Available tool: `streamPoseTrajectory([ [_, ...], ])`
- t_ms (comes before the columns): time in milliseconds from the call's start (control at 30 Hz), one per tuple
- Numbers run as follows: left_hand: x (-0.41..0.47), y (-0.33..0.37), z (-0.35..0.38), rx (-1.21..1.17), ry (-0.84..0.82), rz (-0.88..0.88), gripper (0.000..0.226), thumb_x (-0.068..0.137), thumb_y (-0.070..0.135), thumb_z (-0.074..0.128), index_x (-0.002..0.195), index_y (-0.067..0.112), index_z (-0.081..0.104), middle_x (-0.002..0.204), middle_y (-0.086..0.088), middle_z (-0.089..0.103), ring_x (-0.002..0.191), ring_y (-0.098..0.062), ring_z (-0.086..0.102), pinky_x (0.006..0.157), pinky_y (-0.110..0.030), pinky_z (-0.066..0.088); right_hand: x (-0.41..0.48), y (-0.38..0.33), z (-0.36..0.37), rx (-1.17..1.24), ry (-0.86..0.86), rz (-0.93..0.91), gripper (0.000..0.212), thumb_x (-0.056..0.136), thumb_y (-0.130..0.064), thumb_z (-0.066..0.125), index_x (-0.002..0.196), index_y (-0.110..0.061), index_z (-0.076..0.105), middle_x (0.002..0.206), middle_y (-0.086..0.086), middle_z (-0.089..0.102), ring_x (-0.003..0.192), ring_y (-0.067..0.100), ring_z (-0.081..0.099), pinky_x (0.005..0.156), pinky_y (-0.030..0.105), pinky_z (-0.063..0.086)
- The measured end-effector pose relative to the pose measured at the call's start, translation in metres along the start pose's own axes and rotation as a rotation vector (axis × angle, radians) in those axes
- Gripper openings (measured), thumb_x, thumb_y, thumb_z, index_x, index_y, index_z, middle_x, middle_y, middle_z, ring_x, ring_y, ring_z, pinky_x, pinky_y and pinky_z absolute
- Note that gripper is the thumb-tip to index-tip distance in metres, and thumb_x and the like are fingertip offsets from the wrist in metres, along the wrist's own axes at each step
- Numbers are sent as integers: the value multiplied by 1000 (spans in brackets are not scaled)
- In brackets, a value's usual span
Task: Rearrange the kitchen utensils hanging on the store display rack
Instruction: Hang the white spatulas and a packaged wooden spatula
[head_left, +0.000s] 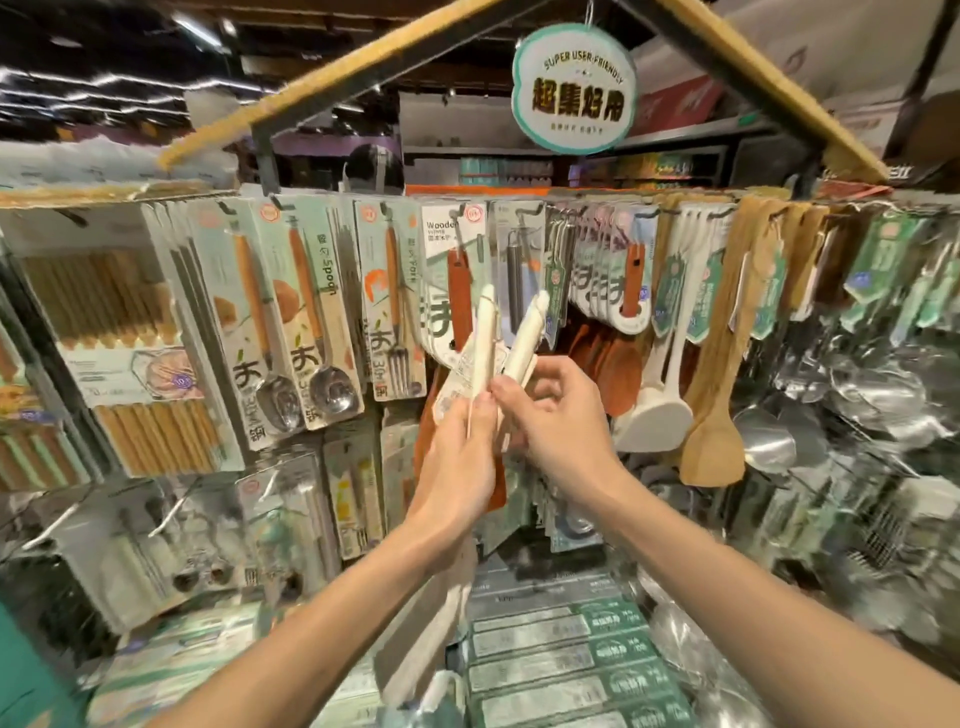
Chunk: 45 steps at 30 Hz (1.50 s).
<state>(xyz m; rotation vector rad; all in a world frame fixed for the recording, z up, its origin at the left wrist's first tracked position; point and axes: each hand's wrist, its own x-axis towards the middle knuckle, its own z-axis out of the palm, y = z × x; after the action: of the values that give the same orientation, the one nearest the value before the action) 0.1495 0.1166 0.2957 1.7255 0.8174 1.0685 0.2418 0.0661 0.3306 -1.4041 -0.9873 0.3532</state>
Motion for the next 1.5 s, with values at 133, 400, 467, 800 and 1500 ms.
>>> streamPoseTrajectory([
  [133,-8,-5,33,-43,-91,19,33,103,52,36,91,27,55,68,7,49,58,-15,46,61,-40,39,2,22,-29,-30,27,33,19,92,-37,65,103,-23,58,92,6,69,82,23,68,77,47,57],
  [400,-16,15,102,-36,-76,16,41,96,53,53,93,12,60,62,1,61,55,-21,60,54,-40,50,19,47,-100,53,40,49,19,104,-33,44,105,-18,56,86,1,68,77,13,66,72,36,55],
  [467,-17,25,116,-120,-44,-20,29,99,37,56,96,9,57,57,1,57,53,-21,59,52,-38,54,27,50,-124,43,84,36,20,106,-32,40,99,-21,54,82,-1,63,73,12,60,69,31,48],
  [800,5,58,171,171,207,75,52,102,54,32,77,13,50,56,9,41,51,-12,38,54,-34,30,69,67,-201,15,30,-193,26,104,-48,32,99,-32,53,75,4,59,62,28,61,51,44,54],
  [1500,30,101,208,-63,175,72,55,105,51,29,77,12,57,48,3,43,36,-9,35,39,-21,27,148,30,-221,6,34,-203,31,108,-31,32,114,-8,52,74,0,48,46,-1,53,40,15,45],
])
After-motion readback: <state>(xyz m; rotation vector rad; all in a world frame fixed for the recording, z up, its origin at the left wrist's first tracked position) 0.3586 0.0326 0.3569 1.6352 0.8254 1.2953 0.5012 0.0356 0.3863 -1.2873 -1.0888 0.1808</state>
